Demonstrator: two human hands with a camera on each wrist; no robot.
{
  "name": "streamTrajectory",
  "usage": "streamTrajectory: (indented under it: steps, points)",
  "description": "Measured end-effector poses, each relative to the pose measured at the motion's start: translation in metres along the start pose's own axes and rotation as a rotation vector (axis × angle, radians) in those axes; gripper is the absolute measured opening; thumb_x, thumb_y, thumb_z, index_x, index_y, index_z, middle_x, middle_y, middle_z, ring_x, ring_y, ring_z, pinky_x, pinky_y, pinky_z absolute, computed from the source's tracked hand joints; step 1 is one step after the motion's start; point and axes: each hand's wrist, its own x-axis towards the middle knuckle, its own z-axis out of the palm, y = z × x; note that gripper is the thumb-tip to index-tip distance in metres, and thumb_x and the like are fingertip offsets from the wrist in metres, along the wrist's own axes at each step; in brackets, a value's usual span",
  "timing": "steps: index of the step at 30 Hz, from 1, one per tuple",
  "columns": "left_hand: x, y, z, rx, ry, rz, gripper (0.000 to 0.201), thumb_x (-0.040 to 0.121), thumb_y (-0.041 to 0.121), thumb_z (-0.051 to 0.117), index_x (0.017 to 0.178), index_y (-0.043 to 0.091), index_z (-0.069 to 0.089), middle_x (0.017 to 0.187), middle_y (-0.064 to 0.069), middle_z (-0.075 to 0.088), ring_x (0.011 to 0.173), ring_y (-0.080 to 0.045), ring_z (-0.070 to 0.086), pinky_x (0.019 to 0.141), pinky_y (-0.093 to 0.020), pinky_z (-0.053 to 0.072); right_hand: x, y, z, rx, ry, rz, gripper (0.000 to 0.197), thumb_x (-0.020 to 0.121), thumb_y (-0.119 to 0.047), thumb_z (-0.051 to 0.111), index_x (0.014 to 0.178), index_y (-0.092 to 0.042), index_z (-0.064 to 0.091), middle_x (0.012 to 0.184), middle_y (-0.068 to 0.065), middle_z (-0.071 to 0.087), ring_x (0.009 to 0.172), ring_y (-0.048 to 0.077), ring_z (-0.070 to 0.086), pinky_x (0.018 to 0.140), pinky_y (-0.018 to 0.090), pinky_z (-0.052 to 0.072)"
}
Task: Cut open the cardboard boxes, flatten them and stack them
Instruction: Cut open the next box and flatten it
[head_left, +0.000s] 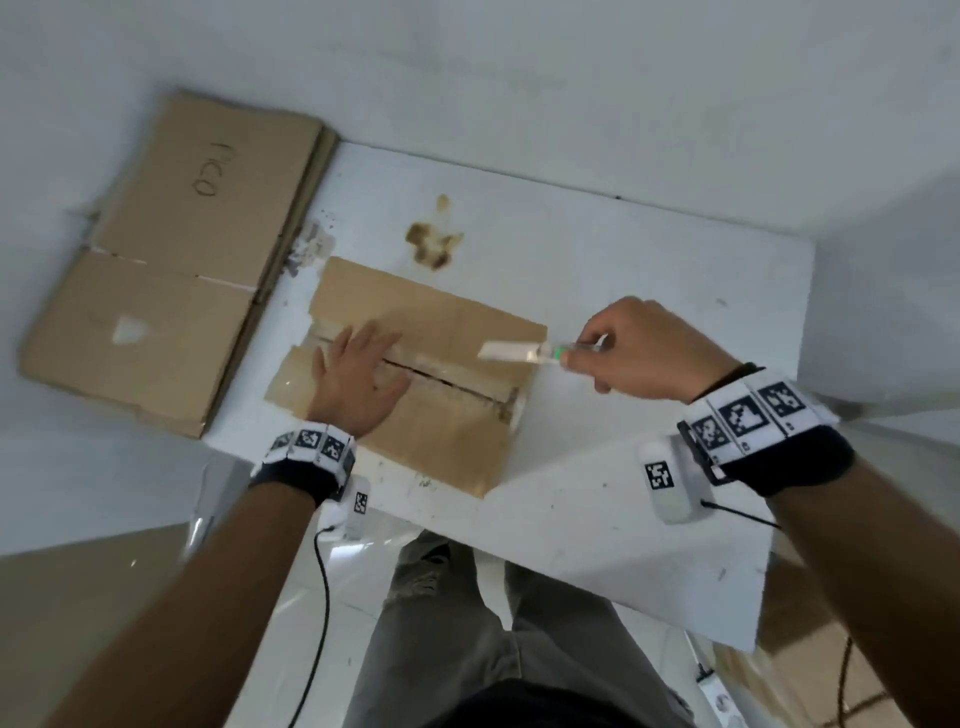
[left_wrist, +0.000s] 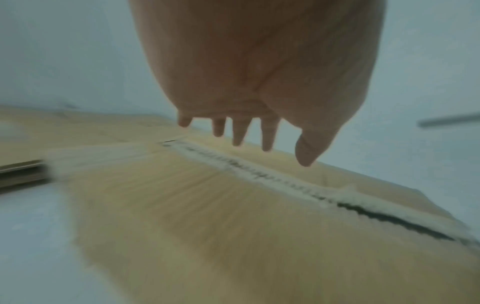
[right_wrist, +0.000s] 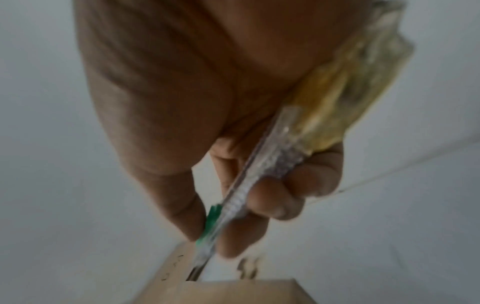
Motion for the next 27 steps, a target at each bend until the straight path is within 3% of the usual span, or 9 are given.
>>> streamTrajectory:
  steps: [3,5,10,13,16,18,22,24,27]
  points:
    - [-0.049,-0.020,0.014,-0.181,0.212,-0.415,0.079,0.087,0.054,0.070,0.151,0.020,0.039,0.157,-0.010,0.037,0.143,-0.037,0.035,0.117,-0.056,0.031,0.046,-0.039,0.009,-0.023,0.057,-0.137,0.024,0.092,-0.047,0.059,0.090,-0.024,0.068,0.076,-0.002,0.072,0.068,0.018,0.067,0.065,0.033,0.054]
    - [-0.071,-0.016,0.030,-0.476,0.213,-0.627,0.091,0.083,0.051,0.078,0.151,0.015,0.032,0.151,-0.014,0.036,0.134,-0.040,0.044,0.110,-0.053,0.042,0.080,-0.060,0.034,-0.058,0.018,-0.195,0.026,0.098,-0.046,0.053,0.100,-0.022,0.062,0.088,0.001,0.070,0.075,0.022,0.065,0.066,0.034,0.049]
    - [-0.061,0.013,0.044,-0.896,0.148,-0.818,0.126,0.071,0.048,0.090,0.160,0.022,0.003,0.157,-0.014,0.025,0.140,-0.040,0.039,0.111,-0.051,0.044,0.119,-0.078,0.085,-0.197,-0.090,-0.179,0.034,0.108,-0.036,0.039,0.121,-0.006,0.046,0.110,0.017,0.064,0.088,0.033,0.061,0.068,0.036,0.040]
    - [-0.034,0.006,0.034,-0.776,0.076,-0.749,0.139,0.061,0.058,0.093,0.159,0.026,0.000,0.156,-0.013,0.022,0.139,-0.044,0.038,0.107,-0.056,0.046,0.096,-0.063,0.087,-0.163,-0.094,-0.153,0.030,0.108,-0.039,0.035,0.115,-0.011,0.042,0.095,0.013,0.065,0.067,0.025,0.060,0.054,0.035,0.041]
    - [-0.009,-0.011,0.017,-0.454,-0.055,-0.513,0.151,0.049,0.059,0.097,0.158,0.031,-0.003,0.157,-0.011,0.023,0.138,-0.045,0.039,0.107,-0.063,0.043,0.050,-0.029,0.098,0.040,-0.285,-0.125,0.023,0.105,-0.046,0.039,0.105,-0.023,0.043,0.095,0.007,0.070,0.067,0.024,0.071,0.063,0.046,0.059]
    - [0.009,-0.007,0.008,-0.200,-0.187,-0.333,0.158,0.047,0.060,0.097,0.159,0.031,-0.011,0.166,-0.010,0.010,0.146,-0.045,0.029,0.110,-0.070,0.033,0.022,-0.010,0.104,0.154,-0.408,-0.092,0.018,0.104,-0.043,0.045,0.103,-0.025,0.047,0.096,0.000,0.072,0.065,0.021,0.072,0.063,0.044,0.061]
    - [0.031,0.020,0.010,0.119,-0.330,-0.226,0.166,0.054,0.060,0.094,0.156,0.020,-0.030,0.167,-0.023,-0.018,0.154,-0.045,0.006,0.115,-0.075,0.017,0.005,0.006,0.087,0.048,-0.088,-0.172,0.015,0.095,-0.037,0.065,0.099,-0.026,0.055,0.078,-0.001,0.070,0.059,0.019,0.064,0.058,0.032,0.048]
    - [0.031,0.022,0.012,0.102,-0.322,-0.213,0.164,0.055,0.060,0.094,0.156,0.020,-0.030,0.166,-0.025,-0.016,0.152,-0.047,0.010,0.115,-0.071,0.024,0.014,0.006,0.068,-0.112,0.050,-0.149,0.021,0.089,-0.044,0.069,0.098,-0.030,0.056,0.082,-0.003,0.068,0.069,0.020,0.063,0.065,0.032,0.049]
    - [0.031,0.011,0.009,0.045,-0.308,-0.145,0.157,0.060,0.056,0.092,0.158,0.023,-0.026,0.165,-0.019,-0.004,0.149,-0.044,0.016,0.113,-0.067,0.032,0.030,-0.010,0.050,-0.372,0.063,-0.226,0.026,0.087,-0.052,0.067,0.100,-0.031,0.058,0.090,-0.005,0.063,0.081,0.022,0.061,0.066,0.032,0.041]
